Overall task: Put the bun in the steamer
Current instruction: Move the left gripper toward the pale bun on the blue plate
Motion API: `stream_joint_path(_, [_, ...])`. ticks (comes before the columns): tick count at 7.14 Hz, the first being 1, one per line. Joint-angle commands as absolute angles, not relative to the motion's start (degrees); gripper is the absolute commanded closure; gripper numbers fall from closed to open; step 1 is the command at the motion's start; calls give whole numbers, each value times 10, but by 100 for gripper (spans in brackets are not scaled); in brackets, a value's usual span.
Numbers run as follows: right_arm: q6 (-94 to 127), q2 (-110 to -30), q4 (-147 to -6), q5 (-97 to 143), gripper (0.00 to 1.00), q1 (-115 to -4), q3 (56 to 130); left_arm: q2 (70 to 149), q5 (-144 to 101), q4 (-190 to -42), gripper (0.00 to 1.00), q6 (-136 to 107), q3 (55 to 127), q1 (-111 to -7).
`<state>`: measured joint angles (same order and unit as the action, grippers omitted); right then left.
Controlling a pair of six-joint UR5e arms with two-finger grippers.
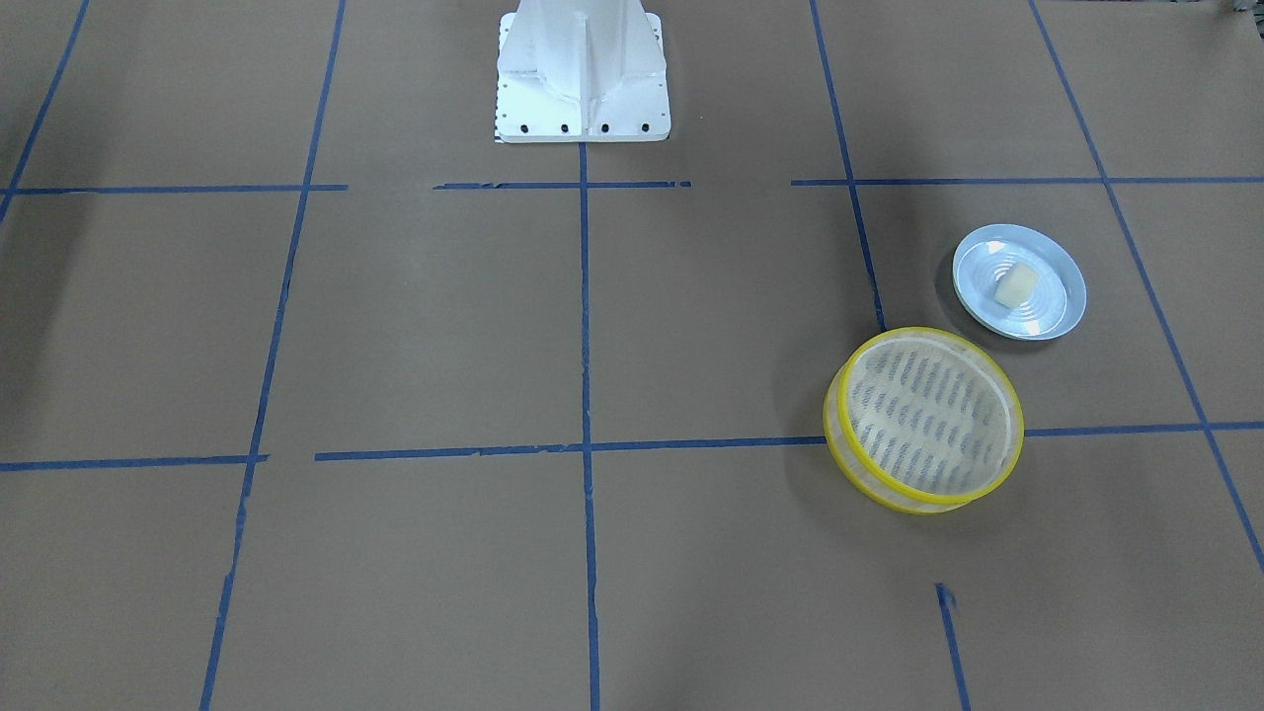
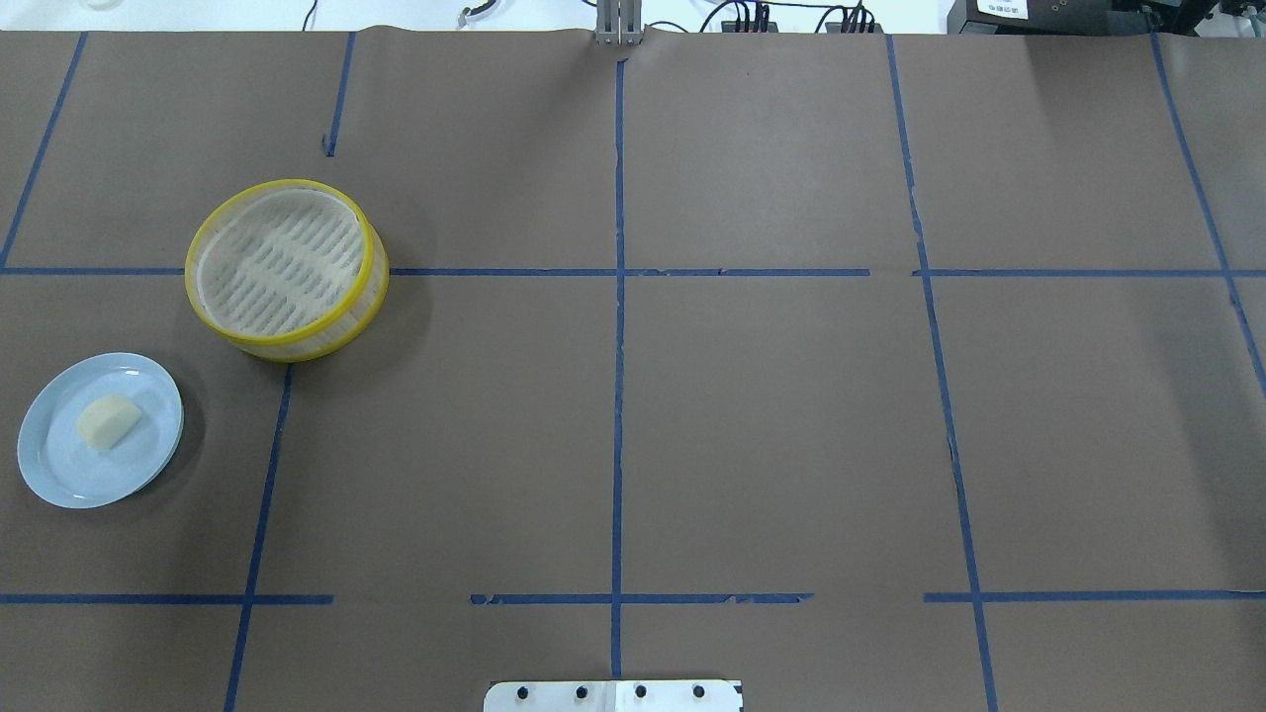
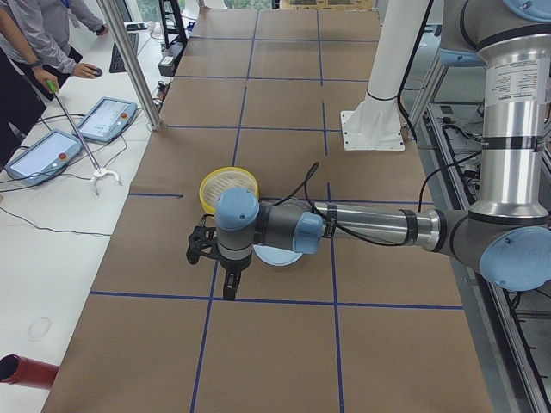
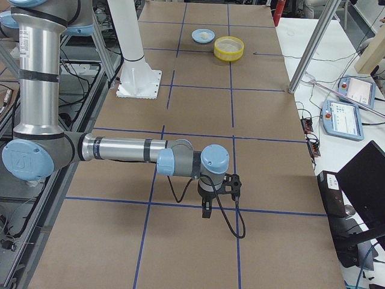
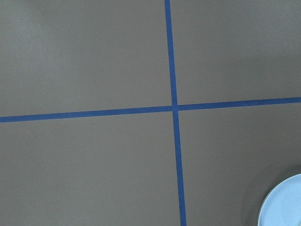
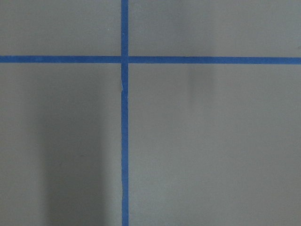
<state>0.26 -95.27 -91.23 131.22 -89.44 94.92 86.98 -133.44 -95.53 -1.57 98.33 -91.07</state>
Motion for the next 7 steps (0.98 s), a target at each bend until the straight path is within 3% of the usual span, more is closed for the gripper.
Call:
stream_joint_path(1, [3,-953,-912,1312,0,-894,949,874,-1332,-947,0,-21,1037,-893])
stream_joint_path(4, [3,-953,-912,1312,0,-895,949,877,-1290,-944,0,-215,1127,-759])
stream_joint_path(7, [3,-953,-912,1312,0,-894,949,895,-1288,-947,0,-220,1109,-708])
